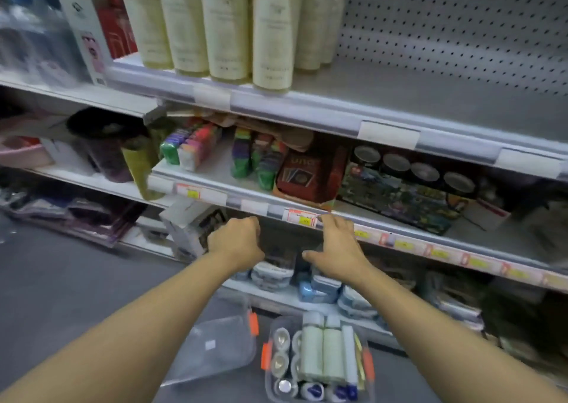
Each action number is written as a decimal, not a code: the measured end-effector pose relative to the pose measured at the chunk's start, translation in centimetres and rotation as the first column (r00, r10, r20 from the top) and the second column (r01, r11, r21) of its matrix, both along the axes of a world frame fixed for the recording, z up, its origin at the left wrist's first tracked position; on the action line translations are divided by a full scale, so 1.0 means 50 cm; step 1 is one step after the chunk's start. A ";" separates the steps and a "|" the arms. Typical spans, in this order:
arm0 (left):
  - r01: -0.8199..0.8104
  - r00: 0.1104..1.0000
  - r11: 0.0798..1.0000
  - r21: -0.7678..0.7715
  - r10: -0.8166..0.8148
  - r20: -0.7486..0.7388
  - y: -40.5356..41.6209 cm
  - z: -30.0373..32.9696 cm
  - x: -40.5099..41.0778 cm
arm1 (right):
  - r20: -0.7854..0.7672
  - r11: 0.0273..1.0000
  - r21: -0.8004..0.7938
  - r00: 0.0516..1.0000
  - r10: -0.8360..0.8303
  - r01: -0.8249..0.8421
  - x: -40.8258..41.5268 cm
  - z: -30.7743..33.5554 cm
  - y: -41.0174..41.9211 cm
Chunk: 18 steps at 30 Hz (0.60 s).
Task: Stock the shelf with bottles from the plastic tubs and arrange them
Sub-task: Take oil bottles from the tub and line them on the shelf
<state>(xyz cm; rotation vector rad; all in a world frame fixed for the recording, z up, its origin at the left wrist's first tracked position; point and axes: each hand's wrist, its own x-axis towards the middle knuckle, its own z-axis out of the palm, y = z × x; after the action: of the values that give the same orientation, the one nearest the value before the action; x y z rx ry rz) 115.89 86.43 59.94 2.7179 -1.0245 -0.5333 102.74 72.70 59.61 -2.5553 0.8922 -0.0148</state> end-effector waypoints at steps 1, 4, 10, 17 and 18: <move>0.001 1.000 1.000 0.011 -0.001 -0.013 0.002 -0.027 -0.010 | -0.031 1.000 0.016 0.999 -0.011 0.011 -0.014 -0.025 0.001; 0.014 0.999 0.998 0.054 -0.011 -0.054 0.000 -0.106 -0.045 | -0.117 0.997 0.062 0.992 -0.045 0.052 -0.058 -0.105 -0.001; 0.039 0.982 0.987 0.158 -0.008 -0.189 -0.024 -0.268 -0.121 | -0.252 0.977 0.158 0.962 -0.104 0.147 -0.161 -0.274 -0.034; 0.034 0.953 0.969 0.245 0.043 -0.300 -0.070 -0.481 -0.223 | -0.392 0.938 0.233 0.908 -0.151 0.256 -0.264 -0.477 -0.098; 0.026 0.951 0.964 0.264 0.057 -0.304 -0.080 -0.509 -0.238 | -0.399 0.933 0.244 0.904 -0.151 0.264 -0.274 -0.506 -0.109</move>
<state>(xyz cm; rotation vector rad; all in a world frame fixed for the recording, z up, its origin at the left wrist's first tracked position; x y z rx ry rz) 104.00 82.44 34.50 2.7332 -0.9035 -1.1270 89.02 67.25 34.31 -2.2056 1.2094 0.5215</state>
